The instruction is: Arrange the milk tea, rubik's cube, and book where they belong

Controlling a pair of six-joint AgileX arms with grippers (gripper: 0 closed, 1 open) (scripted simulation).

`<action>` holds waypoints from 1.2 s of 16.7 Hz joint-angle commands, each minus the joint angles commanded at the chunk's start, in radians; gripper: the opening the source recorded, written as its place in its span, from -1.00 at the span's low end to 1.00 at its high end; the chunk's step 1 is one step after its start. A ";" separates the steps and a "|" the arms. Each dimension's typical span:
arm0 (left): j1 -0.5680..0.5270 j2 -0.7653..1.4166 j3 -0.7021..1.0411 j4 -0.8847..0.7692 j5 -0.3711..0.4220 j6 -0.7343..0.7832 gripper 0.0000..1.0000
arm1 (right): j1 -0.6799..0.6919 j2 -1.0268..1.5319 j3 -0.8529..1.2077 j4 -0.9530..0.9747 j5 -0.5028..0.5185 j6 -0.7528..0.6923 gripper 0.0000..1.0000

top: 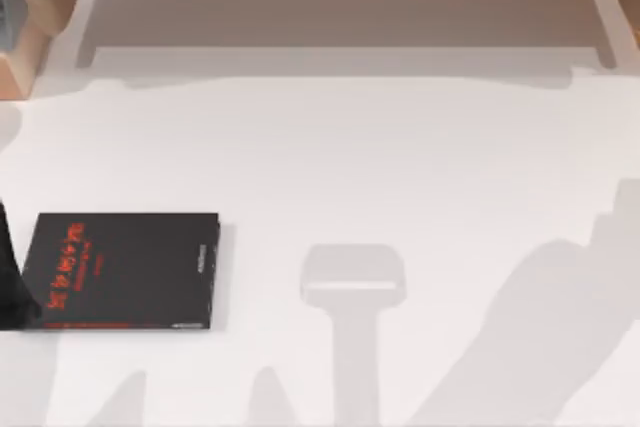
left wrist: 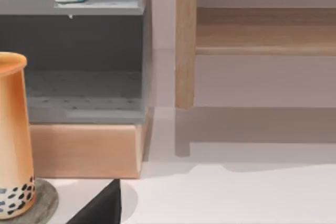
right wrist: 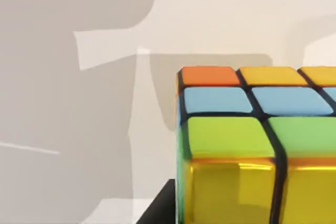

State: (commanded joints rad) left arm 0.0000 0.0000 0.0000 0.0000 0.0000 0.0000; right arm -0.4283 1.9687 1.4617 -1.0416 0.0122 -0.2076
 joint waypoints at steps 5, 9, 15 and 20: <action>0.000 0.000 0.000 0.000 0.000 0.000 1.00 | 0.215 -0.157 0.001 0.208 0.123 0.115 -1.00; 0.000 0.000 0.000 0.000 0.000 0.000 1.00 | 0.509 -0.337 -0.019 0.536 0.227 0.210 -1.00; 0.000 0.000 0.000 0.000 0.000 0.000 1.00 | 0.704 -0.423 -0.012 1.017 0.290 0.246 -1.00; 0.000 0.000 0.000 0.000 0.000 0.000 1.00 | 0.698 -0.411 -0.015 1.150 0.280 0.224 -1.00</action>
State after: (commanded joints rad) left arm 0.0000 0.0000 0.0000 0.0000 0.0000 0.0000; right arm 0.2692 1.5579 1.4471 0.1081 0.2927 0.0159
